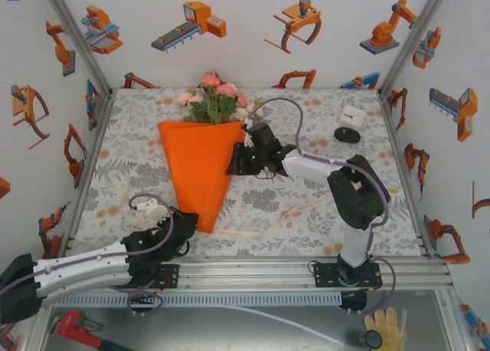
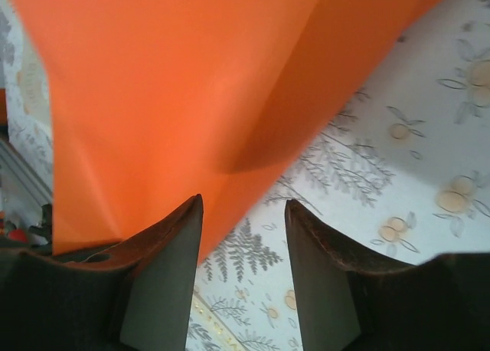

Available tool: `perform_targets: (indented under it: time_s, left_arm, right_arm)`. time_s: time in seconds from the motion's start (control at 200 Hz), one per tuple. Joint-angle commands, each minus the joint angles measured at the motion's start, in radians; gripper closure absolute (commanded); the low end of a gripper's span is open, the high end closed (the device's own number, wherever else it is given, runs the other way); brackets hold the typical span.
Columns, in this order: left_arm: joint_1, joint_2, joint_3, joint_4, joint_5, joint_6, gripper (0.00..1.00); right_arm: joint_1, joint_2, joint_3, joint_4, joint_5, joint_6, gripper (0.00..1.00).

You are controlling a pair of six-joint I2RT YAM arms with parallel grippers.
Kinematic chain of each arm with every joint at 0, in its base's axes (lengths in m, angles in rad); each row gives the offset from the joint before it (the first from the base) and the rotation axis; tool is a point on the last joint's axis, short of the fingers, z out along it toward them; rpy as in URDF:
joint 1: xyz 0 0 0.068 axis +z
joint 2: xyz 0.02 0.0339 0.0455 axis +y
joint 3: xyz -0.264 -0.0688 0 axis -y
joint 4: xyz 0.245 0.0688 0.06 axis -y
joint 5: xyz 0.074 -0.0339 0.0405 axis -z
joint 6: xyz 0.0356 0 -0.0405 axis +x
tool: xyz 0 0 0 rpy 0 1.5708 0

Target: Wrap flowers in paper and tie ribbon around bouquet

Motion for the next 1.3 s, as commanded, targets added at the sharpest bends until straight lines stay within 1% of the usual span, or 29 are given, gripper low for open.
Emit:
perform_targets:
  time_s: [0.0,0.065,0.105,0.145,0.22,0.29,0.375,0.456,0.521,0.591,0.631,0.666,0.701,0.766,0.801,0.831,0.871,0.956,0.986,1.116,1.136,1.171,1.247,1.272,1.292]
  left_arm:
    - [0.022,-0.014,-0.024,-0.094,0.004,-0.066,0.93]
    - [0.048,-0.044,-0.032,-0.107,0.016,-0.055,0.93]
    - [0.078,-0.067,-0.036,-0.108,0.045,-0.028,0.93]
    - [0.116,-0.093,-0.041,-0.100,0.086,0.004,0.91]
    - [0.195,-0.135,-0.045,-0.069,0.185,0.107,0.88]
    - [0.248,-0.167,-0.041,-0.059,0.249,0.182,0.86]
    - [0.295,-0.189,-0.036,-0.111,0.289,0.183,0.84]
    - [0.323,-0.195,-0.039,-0.147,0.315,0.166,0.78]
    - [0.334,-0.192,-0.038,-0.172,0.323,0.148,0.70]
    - [0.341,-0.185,-0.020,-0.214,0.310,0.155,0.57]
    - [0.345,-0.182,0.007,-0.231,0.297,0.202,0.50]
    - [0.351,-0.176,0.037,-0.243,0.287,0.276,0.45]
    - [0.358,-0.165,0.083,-0.279,0.267,0.345,0.43]
    - [0.380,-0.134,0.180,-0.400,0.211,0.417,0.41]
    - [0.405,-0.116,0.228,-0.451,0.198,0.447,0.40]
    - [0.438,-0.099,0.262,-0.472,0.208,0.474,0.37]
    - [0.497,-0.078,0.293,-0.482,0.256,0.508,0.34]
    - [0.650,-0.027,0.336,-0.428,0.443,0.582,0.29]
    - [0.698,-0.002,0.347,-0.405,0.493,0.600,0.27]
    - [0.883,0.166,0.425,-0.331,0.636,0.707,0.21]
    - [0.914,0.192,0.433,-0.302,0.684,0.726,0.20]
    - [0.967,0.243,0.437,-0.227,0.802,0.762,0.16]
    - [1.056,0.370,0.440,-0.078,1.024,0.787,0.10]
    - [1.075,0.417,0.442,-0.035,1.084,0.795,0.07]
    - [1.086,0.449,0.450,-0.017,1.107,0.795,0.07]
  right_arm:
    - [0.038,0.039,0.058,0.034,-0.055,0.014,0.54]
    - [0.058,0.064,0.094,0.002,-0.033,0.015,0.55]
    - [0.071,0.080,0.114,-0.006,-0.025,0.014,0.55]
    - [0.079,0.096,0.127,0.000,-0.027,0.019,0.55]
    - [0.089,0.124,0.155,0.005,-0.041,0.036,0.56]
    - [0.094,0.142,0.164,0.022,-0.050,0.046,0.56]
    - [0.096,0.166,0.166,0.033,-0.054,0.054,0.55]
    - [0.095,0.190,0.165,0.033,-0.024,0.060,0.55]
    - [0.095,0.210,0.170,0.020,0.010,0.063,0.55]
    - [0.094,0.232,0.186,-0.010,0.044,0.061,0.55]
    - [0.094,0.241,0.191,-0.024,0.062,0.064,0.55]
    - [0.094,0.244,0.191,-0.023,0.068,0.071,0.55]
    - [0.095,0.243,0.188,-0.019,0.071,0.076,0.55]
    - [0.094,0.237,0.185,-0.016,0.077,0.080,0.54]
    - [0.094,0.234,0.185,-0.016,0.081,0.077,0.54]
    - [0.094,0.233,0.187,-0.015,0.082,0.074,0.55]
    - [0.094,0.233,0.189,-0.018,0.084,0.072,0.54]
    - [0.093,0.236,0.197,-0.024,0.079,0.065,0.54]
    - [0.094,0.237,0.199,-0.028,0.078,0.064,0.54]
    - [0.094,0.241,0.199,-0.021,0.072,0.069,0.54]
    - [0.095,0.242,0.200,-0.018,0.069,0.070,0.54]
    - [0.095,0.243,0.201,-0.013,0.064,0.072,0.54]
    - [0.094,0.249,0.207,-0.013,0.056,0.075,0.54]
    - [0.095,0.250,0.209,-0.014,0.053,0.074,0.54]
    - [0.095,0.251,0.211,-0.015,0.052,0.072,0.54]
